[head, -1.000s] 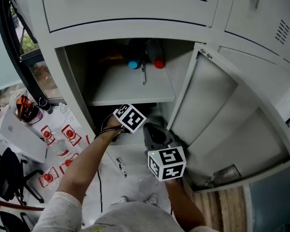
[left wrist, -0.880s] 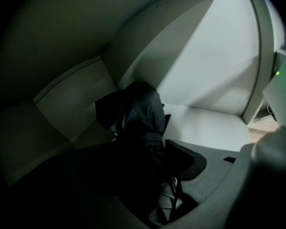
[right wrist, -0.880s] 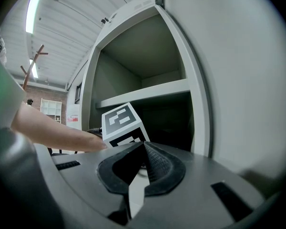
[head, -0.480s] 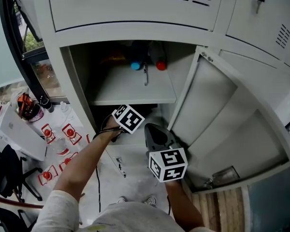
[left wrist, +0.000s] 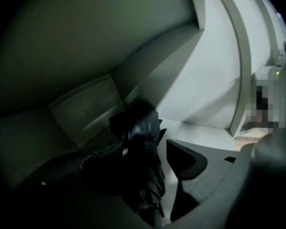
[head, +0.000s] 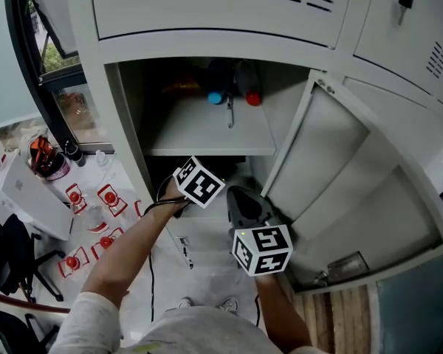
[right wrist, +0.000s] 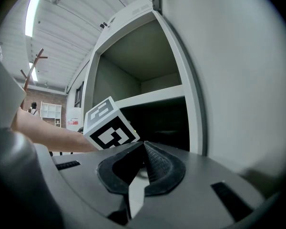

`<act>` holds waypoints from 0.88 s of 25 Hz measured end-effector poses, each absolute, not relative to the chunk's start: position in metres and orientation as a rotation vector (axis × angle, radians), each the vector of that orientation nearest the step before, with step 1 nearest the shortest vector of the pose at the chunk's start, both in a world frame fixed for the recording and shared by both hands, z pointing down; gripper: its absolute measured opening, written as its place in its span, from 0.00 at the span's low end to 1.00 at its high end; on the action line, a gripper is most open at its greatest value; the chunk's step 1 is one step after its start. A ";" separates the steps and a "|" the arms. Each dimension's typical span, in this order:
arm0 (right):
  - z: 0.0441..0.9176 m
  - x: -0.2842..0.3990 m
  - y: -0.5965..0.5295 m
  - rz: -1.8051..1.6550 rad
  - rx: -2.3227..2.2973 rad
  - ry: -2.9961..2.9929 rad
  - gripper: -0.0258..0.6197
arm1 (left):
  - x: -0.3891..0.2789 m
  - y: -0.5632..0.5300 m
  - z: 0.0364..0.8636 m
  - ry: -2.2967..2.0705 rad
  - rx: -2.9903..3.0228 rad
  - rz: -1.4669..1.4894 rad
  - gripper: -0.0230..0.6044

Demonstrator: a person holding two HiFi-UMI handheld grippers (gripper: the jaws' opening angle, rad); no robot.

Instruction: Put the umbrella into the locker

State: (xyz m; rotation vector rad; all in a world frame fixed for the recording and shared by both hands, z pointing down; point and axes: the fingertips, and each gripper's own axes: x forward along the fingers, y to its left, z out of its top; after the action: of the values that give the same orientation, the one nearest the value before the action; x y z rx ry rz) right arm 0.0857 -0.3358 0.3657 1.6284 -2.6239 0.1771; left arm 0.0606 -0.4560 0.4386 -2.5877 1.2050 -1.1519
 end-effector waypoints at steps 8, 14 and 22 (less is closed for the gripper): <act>0.359 0.083 -0.332 0.162 1.632 -2.632 0.04 | 0.065 -0.431 0.418 1.216 -2.712 -0.941 0.48; 0.355 0.082 -0.330 0.147 1.632 -2.637 0.04 | 0.056 -0.417 0.402 1.279 -2.790 -0.766 0.46; 0.347 0.079 -0.327 0.122 1.612 -2.653 0.04 | 0.037 -0.397 0.382 1.390 -2.893 -0.541 0.32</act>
State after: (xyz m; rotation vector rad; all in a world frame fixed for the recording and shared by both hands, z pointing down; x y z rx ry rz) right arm 0.0792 -0.3271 0.3469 1.6122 -2.6532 0.1217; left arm 0.0370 -0.3968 0.3820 -2.8930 1.3896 -0.5406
